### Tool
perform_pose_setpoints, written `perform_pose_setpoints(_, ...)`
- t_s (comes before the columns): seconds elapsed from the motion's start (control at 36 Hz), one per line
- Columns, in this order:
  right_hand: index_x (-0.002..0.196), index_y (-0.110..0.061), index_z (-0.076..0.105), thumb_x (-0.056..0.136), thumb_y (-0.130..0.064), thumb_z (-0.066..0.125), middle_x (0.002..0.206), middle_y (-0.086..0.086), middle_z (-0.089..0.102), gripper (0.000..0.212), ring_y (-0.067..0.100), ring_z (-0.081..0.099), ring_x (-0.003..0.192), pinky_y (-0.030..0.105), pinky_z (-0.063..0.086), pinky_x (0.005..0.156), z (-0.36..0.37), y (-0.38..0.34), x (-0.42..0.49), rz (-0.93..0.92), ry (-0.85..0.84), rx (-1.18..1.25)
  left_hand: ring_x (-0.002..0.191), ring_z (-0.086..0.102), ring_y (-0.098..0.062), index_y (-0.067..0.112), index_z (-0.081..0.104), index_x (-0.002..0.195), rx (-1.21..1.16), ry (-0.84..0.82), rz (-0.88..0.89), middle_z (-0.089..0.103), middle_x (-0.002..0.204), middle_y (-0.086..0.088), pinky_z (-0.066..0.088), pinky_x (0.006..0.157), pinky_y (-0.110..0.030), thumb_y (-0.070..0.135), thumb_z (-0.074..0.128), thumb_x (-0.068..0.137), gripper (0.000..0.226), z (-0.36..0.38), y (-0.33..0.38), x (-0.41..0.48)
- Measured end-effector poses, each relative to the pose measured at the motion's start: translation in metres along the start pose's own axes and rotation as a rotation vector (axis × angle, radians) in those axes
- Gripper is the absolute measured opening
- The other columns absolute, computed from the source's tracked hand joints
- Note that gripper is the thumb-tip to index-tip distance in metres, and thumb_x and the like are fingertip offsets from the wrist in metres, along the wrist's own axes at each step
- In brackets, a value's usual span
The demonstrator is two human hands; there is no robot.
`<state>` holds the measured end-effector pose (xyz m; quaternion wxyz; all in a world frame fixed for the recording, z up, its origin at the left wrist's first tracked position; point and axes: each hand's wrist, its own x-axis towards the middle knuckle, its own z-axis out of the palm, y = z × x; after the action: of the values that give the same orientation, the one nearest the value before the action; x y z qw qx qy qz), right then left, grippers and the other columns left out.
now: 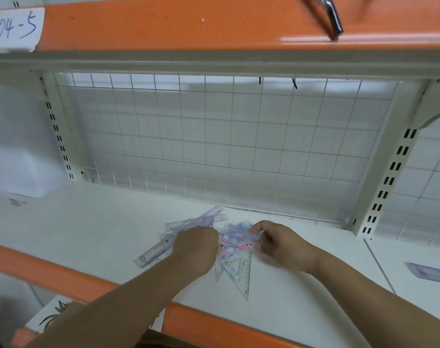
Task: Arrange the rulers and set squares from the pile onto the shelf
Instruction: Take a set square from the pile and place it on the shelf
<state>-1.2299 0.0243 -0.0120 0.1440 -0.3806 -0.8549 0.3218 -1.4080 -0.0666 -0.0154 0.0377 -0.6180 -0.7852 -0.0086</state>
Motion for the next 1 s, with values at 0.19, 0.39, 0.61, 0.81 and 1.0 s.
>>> perform_pose_setpoints(0.19,0.095,-0.027,0.051,0.095,-0.012,0.048,0.072,-0.013,0.051,0.015,0.001,0.043,0.062,0.008,0.036,0.055,0.003,-0.003,0.000,-0.083,0.058,-0.012,0.091,0.062,-0.017,0.020,0.046,0.071,-0.121,-0.014,0.020,0.066,0.100,0.001,0.041,0.071,-0.026,0.052,0.060,0.086,0.037,-0.001,0.001,-0.002)
perform_pose_setpoints(0.39,0.117,-0.023,0.055,0.087,-0.023,0.064,0.092,-0.012,0.055,0.031,0.001,0.050,0.080,0.008,0.036,0.069,0.003,-0.007,-0.006,-0.184,0.095,-0.211,0.095,0.063,-0.020,0.019,0.046,0.072,-0.061,0.020,0.035,0.067,0.113,0.000,0.037,0.069,-0.025,0.048,0.053,0.092,0.036,0.001,-0.001,-0.002)
perform_pose_setpoints(0.61,0.127,-0.017,0.052,0.091,-0.037,0.054,0.116,0.006,0.053,0.041,0.027,0.045,0.112,0.032,0.036,0.090,0.012,-0.024,-0.011,-0.257,0.226,-0.758,0.081,0.057,-0.016,0.022,0.043,0.064,-0.043,0.031,0.046,0.068,0.105,0.001,0.034,0.068,-0.025,0.047,0.053,0.092,0.039,0.006,-0.003,0.000)
perform_pose_setpoints(0.81,0.102,-0.012,0.064,0.078,-0.033,0.071,0.093,0.008,0.062,0.032,0.031,0.056,0.091,0.035,0.042,0.074,0.020,-0.026,-0.012,-0.268,0.343,-0.813,0.094,0.064,-0.019,0.018,0.062,0.110,-0.075,0.065,0.046,0.068,0.108,0.003,0.037,0.069,-0.025,0.050,0.055,0.089,0.039,0.003,-0.004,-0.002)
perform_pose_setpoints(1.0,0.058,-0.022,0.063,0.030,-0.047,0.090,0.054,-0.004,0.052,0.046,0.018,0.052,0.049,0.024,0.040,0.047,0.025,-0.022,-0.015,-0.236,0.452,-0.985,0.103,0.061,-0.021,0.019,0.057,0.088,-0.057,0.035,0.094,0.066,0.115,-0.002,0.036,0.071,-0.026,0.055,0.053,0.089,0.036,-0.003,-0.002,-0.008)
